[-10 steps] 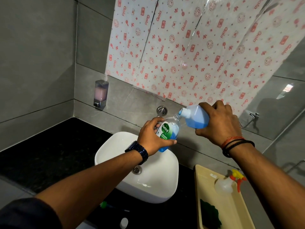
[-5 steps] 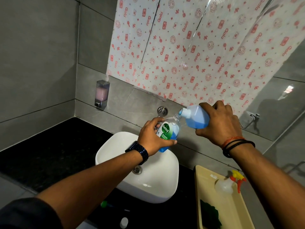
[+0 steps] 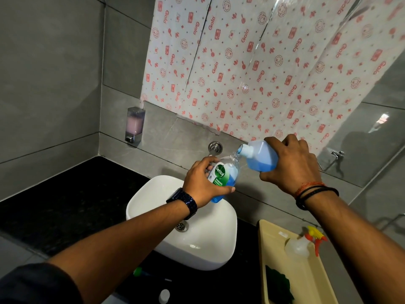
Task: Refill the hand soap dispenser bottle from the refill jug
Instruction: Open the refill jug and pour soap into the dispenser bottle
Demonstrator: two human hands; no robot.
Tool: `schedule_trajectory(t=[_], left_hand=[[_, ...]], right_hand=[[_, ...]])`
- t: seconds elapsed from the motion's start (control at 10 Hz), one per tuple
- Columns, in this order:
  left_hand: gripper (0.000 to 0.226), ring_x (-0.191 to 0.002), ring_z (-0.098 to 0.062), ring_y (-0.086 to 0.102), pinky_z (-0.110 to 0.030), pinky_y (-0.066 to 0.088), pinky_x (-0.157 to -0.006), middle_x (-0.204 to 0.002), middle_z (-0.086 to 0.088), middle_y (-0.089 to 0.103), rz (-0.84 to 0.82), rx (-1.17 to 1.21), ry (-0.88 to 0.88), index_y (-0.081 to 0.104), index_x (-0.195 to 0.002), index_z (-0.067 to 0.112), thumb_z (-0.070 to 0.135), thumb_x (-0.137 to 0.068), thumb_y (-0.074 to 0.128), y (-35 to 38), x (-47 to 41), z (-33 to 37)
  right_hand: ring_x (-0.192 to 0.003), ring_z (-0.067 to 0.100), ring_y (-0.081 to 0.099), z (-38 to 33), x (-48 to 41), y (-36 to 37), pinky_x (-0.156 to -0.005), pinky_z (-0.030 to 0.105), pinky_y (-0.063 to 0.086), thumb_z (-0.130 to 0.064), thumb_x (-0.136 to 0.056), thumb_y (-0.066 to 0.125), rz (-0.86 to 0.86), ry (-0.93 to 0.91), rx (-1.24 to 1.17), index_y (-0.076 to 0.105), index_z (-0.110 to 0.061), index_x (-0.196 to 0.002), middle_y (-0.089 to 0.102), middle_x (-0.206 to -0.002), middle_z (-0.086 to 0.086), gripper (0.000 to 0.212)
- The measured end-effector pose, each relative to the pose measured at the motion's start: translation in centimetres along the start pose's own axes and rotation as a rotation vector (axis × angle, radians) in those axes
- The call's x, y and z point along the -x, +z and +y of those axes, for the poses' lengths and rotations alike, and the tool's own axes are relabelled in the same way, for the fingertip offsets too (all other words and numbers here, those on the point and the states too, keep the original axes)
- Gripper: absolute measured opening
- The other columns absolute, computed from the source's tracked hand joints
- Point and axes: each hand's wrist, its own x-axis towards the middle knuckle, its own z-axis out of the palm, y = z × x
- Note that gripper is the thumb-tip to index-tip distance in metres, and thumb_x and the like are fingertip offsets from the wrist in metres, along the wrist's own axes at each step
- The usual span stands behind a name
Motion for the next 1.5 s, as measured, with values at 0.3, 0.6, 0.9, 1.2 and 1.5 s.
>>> schedule_trajectory(t=[0.3,0.6,0.9,1.2,1.5], left_hand=[[0.077,-0.091,-0.01,0.056,-0.02,0.053,-0.072,-0.108,0.004,0.054,-0.007,0.003,0.001,0.051,-0.116,0.029,0.038,-0.049,0.089,0.12,-0.12,-0.12],[0.079,-0.092,-0.01,0.057,-0.022,0.054,-0.072,-0.109,0.003,0.056,-0.009,0.002,0.0,0.05,-0.115,0.031,0.041,-0.047,0.089,0.26,-0.41,-0.35],[0.078,-0.092,-0.01,0.057,-0.023,0.054,-0.073,-0.109,0.003,0.055,-0.009,0.004,0.0,0.05,-0.115,0.03,0.04,-0.048,0.089,0.29,-0.46,-0.32],[0.078,-0.092,-0.009,0.056,-0.02,0.053,-0.072,-0.109,0.004,0.055,-0.01,0.017,-0.005,0.051,-0.115,0.031,0.039,-0.048,0.089,0.24,-0.41,-0.23],[0.076,-0.088,-0.007,0.056,-0.017,0.051,-0.07,-0.106,0.004,0.055,-0.006,0.013,0.008,0.051,-0.113,0.031,0.038,-0.048,0.089,0.2,-0.29,-0.21]], right_hand=[[-0.098,0.035,0.044,0.03,0.0,0.01,-0.077,0.049,0.046,-0.037,-0.057,0.082,-0.009,0.001,0.002,0.045,-0.023,-0.124,0.048,-0.106,0.015,0.078],[-0.098,0.035,0.044,0.1,-0.21,0.06,-0.077,0.049,0.046,-0.037,-0.056,0.081,-0.019,0.004,0.012,0.045,-0.024,-0.124,0.047,-0.106,0.013,0.078],[-0.097,0.035,0.045,0.17,-0.37,0.18,-0.077,0.05,0.047,-0.037,-0.055,0.082,-0.005,-0.004,0.012,0.045,-0.023,-0.122,0.048,-0.105,0.014,0.078],[-0.096,0.035,0.045,0.23,-0.42,0.31,-0.076,0.049,0.047,-0.037,-0.055,0.082,-0.002,-0.006,0.016,0.045,-0.023,-0.122,0.048,-0.104,0.013,0.078],[-0.097,0.034,0.045,0.19,-0.32,0.3,-0.077,0.049,0.047,-0.038,-0.056,0.082,-0.004,-0.002,0.01,0.045,-0.024,-0.123,0.048,-0.104,0.013,0.078]])
